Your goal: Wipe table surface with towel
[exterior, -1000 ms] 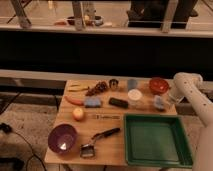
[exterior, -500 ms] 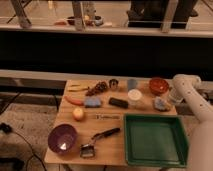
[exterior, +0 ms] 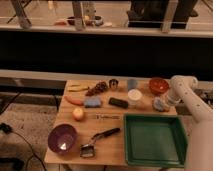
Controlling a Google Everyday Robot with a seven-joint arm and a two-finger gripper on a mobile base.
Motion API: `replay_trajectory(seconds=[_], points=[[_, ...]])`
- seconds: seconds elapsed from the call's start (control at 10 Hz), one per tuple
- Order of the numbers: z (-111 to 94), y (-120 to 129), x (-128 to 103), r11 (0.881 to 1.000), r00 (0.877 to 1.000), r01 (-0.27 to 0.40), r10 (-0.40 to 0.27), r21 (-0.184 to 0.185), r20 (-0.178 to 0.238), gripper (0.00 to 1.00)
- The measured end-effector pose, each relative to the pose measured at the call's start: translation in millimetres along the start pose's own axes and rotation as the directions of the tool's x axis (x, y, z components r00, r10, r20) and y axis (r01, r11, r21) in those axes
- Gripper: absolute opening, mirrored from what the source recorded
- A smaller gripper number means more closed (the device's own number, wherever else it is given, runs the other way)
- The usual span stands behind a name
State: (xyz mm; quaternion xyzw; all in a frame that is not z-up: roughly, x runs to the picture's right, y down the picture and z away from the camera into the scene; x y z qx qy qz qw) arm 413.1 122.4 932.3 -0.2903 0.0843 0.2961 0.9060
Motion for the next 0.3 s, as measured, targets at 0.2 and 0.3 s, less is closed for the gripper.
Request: replay_trajectory(seconds=[0.2,0.3], points=[[0.6,6.9,-12.4,1.0,1.0,0.016,-0.016,-0.003,0.015,0.0],[0.4,6.9,-12.5,1.0,1.0,0.016,-0.016,-0.003,0.016,0.0]])
